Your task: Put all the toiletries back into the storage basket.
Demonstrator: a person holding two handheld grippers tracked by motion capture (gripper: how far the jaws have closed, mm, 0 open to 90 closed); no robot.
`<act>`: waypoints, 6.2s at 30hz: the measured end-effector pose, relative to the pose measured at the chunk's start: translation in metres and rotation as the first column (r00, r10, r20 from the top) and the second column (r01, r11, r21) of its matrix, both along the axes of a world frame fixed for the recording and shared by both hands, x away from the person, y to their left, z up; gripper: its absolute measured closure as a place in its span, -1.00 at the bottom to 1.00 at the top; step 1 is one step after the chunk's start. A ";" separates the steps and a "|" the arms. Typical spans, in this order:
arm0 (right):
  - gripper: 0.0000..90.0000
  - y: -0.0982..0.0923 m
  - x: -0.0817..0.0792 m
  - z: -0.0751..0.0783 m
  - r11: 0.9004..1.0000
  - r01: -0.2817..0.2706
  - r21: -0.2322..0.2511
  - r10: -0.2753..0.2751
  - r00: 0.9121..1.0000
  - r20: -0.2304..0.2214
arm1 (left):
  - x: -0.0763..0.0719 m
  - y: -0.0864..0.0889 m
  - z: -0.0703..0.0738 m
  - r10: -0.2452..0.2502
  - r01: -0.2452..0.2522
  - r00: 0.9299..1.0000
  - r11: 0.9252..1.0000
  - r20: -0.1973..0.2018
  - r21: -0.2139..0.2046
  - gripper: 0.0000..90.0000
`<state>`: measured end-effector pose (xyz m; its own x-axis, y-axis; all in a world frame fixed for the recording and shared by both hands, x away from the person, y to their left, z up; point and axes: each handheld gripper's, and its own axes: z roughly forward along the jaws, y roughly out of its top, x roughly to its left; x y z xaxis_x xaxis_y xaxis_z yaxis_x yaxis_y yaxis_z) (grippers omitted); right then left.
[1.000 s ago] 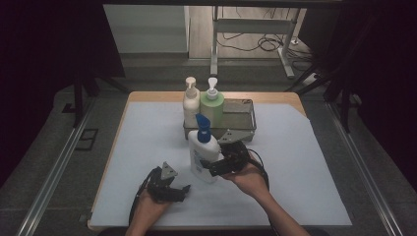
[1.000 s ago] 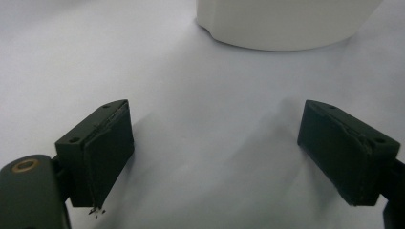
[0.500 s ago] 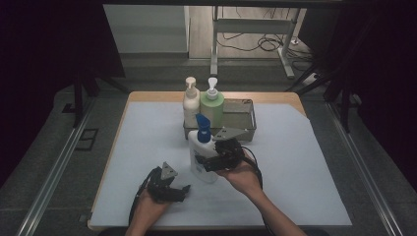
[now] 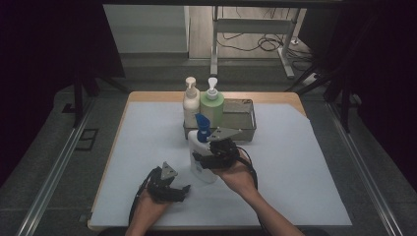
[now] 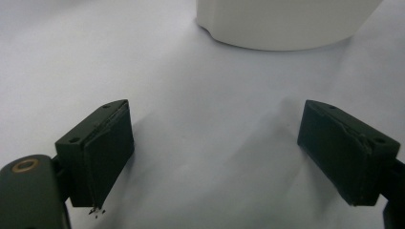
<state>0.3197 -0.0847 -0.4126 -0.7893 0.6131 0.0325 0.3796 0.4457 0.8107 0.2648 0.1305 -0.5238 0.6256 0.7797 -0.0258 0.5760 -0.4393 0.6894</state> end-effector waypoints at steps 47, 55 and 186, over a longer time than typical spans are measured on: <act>-0.12 -0.056 0.012 0.061 0.999 0.018 -0.033 -0.018 1.000 0.000 | 0.000 0.000 0.000 -0.005 0.005 1.000 1.000 -0.003 0.002 -0.73; -0.11 -0.070 0.018 0.074 0.998 0.051 -0.028 -0.051 0.999 0.016 | 0.000 0.000 0.000 -0.005 0.005 1.000 1.000 -0.003 0.002 -0.73; -0.11 -0.087 0.151 0.026 0.937 0.345 -0.044 -0.343 0.938 0.056 | 0.000 0.000 0.000 -0.005 0.005 1.000 1.000 -0.006 0.001 -0.73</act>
